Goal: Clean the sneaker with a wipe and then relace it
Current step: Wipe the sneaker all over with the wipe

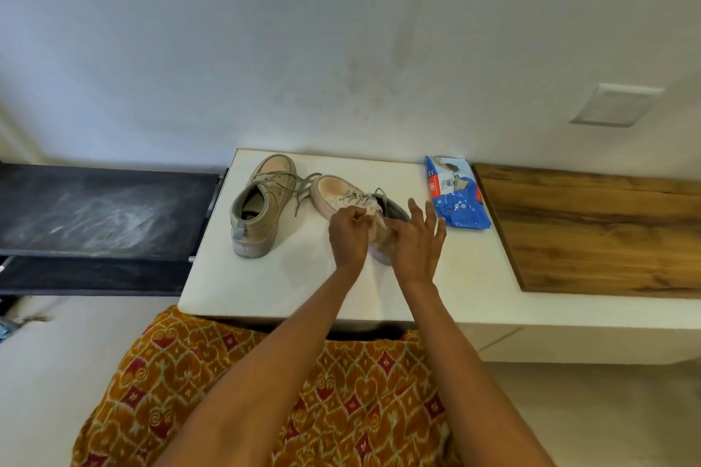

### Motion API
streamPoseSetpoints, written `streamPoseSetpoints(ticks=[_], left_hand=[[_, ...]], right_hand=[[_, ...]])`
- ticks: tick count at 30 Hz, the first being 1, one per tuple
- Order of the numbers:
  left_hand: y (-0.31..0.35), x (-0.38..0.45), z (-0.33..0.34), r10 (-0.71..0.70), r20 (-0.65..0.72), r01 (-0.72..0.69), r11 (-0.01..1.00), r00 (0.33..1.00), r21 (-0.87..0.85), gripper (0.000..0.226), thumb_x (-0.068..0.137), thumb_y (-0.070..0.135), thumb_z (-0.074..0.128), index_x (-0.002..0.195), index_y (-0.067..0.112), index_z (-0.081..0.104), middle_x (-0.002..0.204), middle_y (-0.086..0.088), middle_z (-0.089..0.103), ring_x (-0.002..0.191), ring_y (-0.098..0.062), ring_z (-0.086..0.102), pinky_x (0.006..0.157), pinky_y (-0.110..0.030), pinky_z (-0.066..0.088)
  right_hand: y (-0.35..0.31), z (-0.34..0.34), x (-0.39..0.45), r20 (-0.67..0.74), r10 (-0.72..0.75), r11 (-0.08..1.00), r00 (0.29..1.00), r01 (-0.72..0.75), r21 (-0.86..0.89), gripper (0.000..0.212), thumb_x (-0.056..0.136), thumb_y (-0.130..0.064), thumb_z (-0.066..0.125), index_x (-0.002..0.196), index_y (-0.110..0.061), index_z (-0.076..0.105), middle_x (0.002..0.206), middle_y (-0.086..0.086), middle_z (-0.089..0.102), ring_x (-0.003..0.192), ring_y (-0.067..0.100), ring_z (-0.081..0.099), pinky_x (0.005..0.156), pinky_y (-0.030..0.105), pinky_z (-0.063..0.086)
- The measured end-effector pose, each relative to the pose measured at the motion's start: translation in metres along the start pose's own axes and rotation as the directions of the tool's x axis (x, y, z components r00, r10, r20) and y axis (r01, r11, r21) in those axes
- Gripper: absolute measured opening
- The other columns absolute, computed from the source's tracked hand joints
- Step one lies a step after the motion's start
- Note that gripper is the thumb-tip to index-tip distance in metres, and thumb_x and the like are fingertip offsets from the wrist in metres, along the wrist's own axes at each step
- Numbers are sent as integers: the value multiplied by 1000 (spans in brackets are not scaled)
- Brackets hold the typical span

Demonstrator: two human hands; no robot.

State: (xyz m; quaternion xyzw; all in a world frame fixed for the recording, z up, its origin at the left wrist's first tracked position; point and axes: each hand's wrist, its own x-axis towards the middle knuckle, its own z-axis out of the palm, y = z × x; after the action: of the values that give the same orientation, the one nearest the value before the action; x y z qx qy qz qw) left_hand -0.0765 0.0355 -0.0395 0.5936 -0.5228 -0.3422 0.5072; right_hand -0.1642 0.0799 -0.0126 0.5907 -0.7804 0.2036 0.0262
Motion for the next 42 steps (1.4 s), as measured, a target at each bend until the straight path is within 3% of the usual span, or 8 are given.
streamPoseSetpoints(ticks=[10,17,20,25,29,33,37,42], left_hand=[[-11,94,-15,-136,-48,144,934,990,326,12,81,3,57,82,3,69,85,-13,68,76,-22,61,63,-26,44],[-9,26,4,39,34,-42,992,999,115,12,85,12,62,85,4,71,82,-9,70,73,-19,61,68,-32,48],[-17,33,-4,104,49,-112,971,993,213,16,85,10,60,95,4,71,91,-9,70,83,-20,61,74,-29,47],[-13,88,-20,-94,-14,92,925,995,368,16,85,5,57,93,5,71,96,-11,70,90,-25,65,69,-26,46],[-10,107,-26,-89,91,39,892,992,450,14,84,7,59,89,1,70,92,-15,70,90,-28,65,74,-32,50],[-2,72,-12,-16,181,-49,936,983,347,15,83,10,60,90,2,70,91,-11,70,79,-15,57,68,-22,38],[-13,43,-9,78,189,-122,964,979,236,17,83,10,61,97,3,69,98,-10,67,89,-19,58,76,-23,42],[-18,57,-7,93,60,-103,978,994,181,11,81,11,64,88,3,69,89,-9,68,87,-21,59,76,-27,45]], right_hand=[[3,9,1,-79,-39,999,996,38,-20,20,77,-22,75,97,-23,74,141,11,47,140,34,26,113,53,13],[4,17,0,-88,-28,1000,996,28,-3,23,79,-21,74,101,-23,73,141,9,47,141,33,26,114,51,11],[4,13,0,-58,-19,1000,998,18,-20,22,81,-21,71,103,-24,72,144,8,45,142,32,23,114,51,9],[2,11,1,-76,-27,999,997,25,-26,19,77,-21,75,96,-24,74,138,11,51,138,35,30,112,55,17],[4,13,0,-91,-33,999,995,32,-7,22,74,-21,78,96,-23,74,134,13,54,136,36,35,110,56,21],[11,14,3,-105,-68,997,992,65,-33,21,72,-20,80,92,-25,75,128,12,59,131,37,42,107,57,26],[27,9,9,-135,-25,1000,990,23,-14,20,74,-15,77,93,-22,75,128,14,59,132,39,39,108,61,26],[16,16,11,-134,23,999,991,-17,44,18,87,-26,63,101,-19,72,137,10,52,139,34,29,112,54,18]])
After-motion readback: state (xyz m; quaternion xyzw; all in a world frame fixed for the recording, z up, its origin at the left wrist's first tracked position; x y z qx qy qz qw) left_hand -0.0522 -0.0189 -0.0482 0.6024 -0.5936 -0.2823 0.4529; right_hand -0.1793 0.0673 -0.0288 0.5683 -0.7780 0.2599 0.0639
